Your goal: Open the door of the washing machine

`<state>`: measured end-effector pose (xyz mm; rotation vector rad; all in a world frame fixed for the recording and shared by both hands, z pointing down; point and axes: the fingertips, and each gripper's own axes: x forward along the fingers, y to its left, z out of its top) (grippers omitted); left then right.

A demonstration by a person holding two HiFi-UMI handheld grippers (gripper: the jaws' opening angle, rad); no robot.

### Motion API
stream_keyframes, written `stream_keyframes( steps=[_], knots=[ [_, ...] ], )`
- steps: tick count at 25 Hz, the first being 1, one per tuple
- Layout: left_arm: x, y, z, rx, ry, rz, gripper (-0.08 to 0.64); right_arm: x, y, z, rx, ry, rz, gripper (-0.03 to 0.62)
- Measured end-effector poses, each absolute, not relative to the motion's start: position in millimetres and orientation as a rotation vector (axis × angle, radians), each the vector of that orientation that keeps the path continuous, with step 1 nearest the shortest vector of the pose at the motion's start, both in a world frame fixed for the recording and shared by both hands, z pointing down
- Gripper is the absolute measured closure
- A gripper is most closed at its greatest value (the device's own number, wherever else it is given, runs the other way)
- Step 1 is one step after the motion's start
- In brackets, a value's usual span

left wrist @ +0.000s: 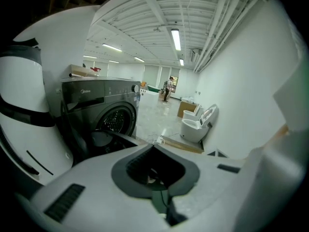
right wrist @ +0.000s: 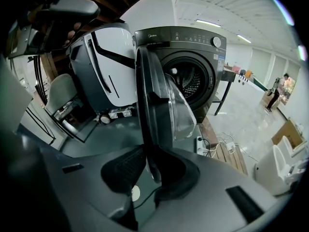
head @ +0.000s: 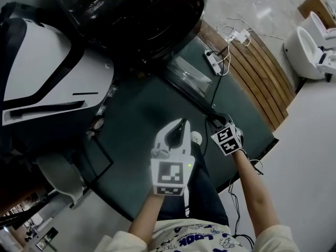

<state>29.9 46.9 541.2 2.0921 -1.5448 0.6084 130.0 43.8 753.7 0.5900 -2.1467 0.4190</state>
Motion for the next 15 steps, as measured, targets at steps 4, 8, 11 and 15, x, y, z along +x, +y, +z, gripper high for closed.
stream_keyframes(
  steps=[4, 8, 11, 15],
  knots=[
    [16.9, 65.4, 542.9, 2.077, -1.557, 0.612, 0.557, 117.0, 65.4, 755.2, 0.581, -2.156, 0.426, 0.509],
    [-2.5, 80.3, 547.5, 2.059, -1.561, 0.613, 0.557, 102.1, 82.7, 755.8, 0.606, -2.156, 0.45, 0.509],
    [-15.1, 88.7, 549.1, 2.059, -1.553, 0.613, 0.557, 93.4, 94.4, 757.3, 0.644, -2.149, 0.469, 0.509],
    [-29.8, 97.8, 544.5, 2.079, -1.545, 0.619, 0.557, 79.1, 112.2, 757.1, 0.678, -2.144, 0.523, 0.508]
  ],
)
